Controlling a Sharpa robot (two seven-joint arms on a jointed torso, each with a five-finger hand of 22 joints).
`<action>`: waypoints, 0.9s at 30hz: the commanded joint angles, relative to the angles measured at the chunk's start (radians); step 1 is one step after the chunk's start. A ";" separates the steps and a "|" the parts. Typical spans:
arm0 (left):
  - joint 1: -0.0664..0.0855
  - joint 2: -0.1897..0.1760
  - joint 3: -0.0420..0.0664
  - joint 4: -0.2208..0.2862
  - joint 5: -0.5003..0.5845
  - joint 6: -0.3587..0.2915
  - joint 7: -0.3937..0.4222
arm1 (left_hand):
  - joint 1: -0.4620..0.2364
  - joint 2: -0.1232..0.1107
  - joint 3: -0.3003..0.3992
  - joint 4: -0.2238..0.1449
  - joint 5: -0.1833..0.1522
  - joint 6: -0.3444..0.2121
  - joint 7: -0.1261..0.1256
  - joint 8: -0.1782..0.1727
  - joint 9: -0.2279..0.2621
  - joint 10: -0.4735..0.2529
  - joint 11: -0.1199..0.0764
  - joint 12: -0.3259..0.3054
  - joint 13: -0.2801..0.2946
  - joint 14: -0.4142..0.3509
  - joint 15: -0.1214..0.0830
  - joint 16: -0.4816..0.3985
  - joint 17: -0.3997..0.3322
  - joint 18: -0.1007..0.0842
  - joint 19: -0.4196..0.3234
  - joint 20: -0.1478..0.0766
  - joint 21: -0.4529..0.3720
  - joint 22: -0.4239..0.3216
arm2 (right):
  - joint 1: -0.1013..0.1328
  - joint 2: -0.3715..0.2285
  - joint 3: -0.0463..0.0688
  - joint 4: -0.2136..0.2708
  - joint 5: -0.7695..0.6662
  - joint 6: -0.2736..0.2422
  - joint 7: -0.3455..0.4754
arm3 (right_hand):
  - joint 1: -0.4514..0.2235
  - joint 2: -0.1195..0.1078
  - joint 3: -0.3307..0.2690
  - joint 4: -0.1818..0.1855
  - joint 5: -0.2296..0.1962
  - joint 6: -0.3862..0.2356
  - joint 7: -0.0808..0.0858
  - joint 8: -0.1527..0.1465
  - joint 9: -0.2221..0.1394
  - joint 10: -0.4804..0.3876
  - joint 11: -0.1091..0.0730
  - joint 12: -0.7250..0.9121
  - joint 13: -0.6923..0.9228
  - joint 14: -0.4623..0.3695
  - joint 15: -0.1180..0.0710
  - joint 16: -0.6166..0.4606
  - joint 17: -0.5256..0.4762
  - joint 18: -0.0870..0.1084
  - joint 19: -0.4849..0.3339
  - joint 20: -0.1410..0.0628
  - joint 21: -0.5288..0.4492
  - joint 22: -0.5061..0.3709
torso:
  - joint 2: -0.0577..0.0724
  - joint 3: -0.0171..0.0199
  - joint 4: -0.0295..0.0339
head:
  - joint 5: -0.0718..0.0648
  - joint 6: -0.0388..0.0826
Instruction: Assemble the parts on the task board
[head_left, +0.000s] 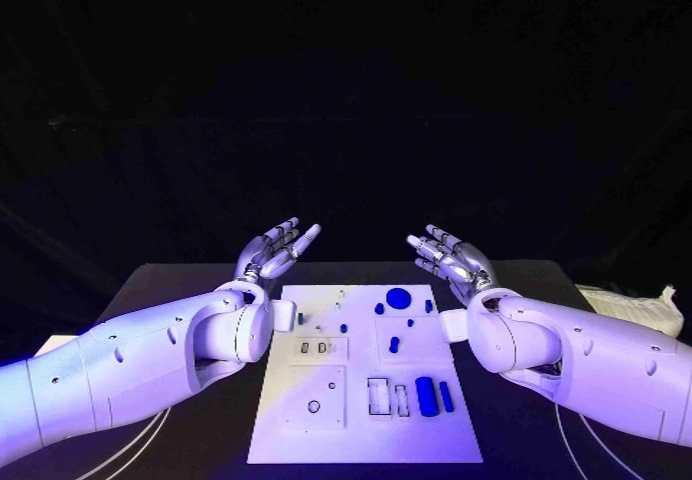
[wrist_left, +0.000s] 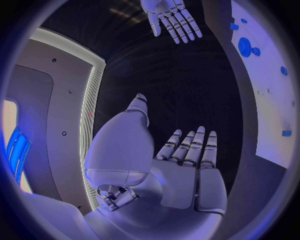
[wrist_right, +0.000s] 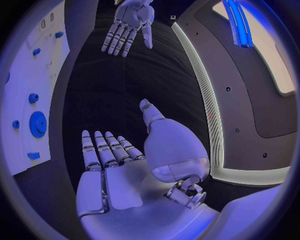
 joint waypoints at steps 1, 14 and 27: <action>0.004 0.005 0.000 -0.006 -0.034 0.102 -0.020 | 0.060 0.018 0.011 0.012 0.009 0.040 0.124 0.011 0.005 0.032 0.011 0.008 0.004 0.031 0.008 0.008 0.004 0.018 0.020 0.015 0.010 0.004 | -0.004 -0.001 0.005 -0.014 -0.122 0.221 -0.078 | 0.121 0.015 0.010 -0.052 -0.028 0.111 0.138 0.017 0.011 0.157 0.008 0.020 0.012 0.146 0.000 0.015 0.011 0.042 0.144 0.008 0.033 0.017 | 0.000 0.0000 0.0003 | 0.000 0.000; 0.002 -0.001 -0.002 -0.017 -0.084 0.130 0.043 | 0.162 0.103 0.015 -0.042 0.009 0.404 0.065 0.061 0.032 0.484 0.008 0.056 0.031 0.477 -0.032 0.118 0.046 0.061 0.495 0.006 0.149 0.064 | 0.016 0.001 0.013 -0.123 -0.513 0.218 -0.094 | 0.227 0.018 0.034 -0.136 -0.050 0.600 0.097 0.065 0.038 0.674 -0.040 0.066 0.030 0.679 -0.058 0.077 0.032 0.132 0.519 -0.003 0.142 0.042 | 0.027 -0.0110 0.0010 | -0.027 -0.004; 0.003 -0.062 -0.002 0.088 -0.084 0.124 0.038 | 0.171 0.134 -0.012 -0.069 0.009 0.623 0.069 0.068 0.036 0.754 -0.069 0.083 0.043 0.742 -0.121 0.169 0.101 0.082 0.802 -0.063 0.236 0.086 | 0.043 -0.009 0.029 -0.110 -0.923 0.141 -0.180 | 0.200 0.011 0.098 -0.201 -0.054 0.749 0.075 0.046 0.041 0.812 -0.077 0.035 0.030 0.876 -0.115 0.071 0.038 0.132 0.669 -0.063 0.191 0.040 | 0.087 -0.0239 0.0094 | -0.050 0.017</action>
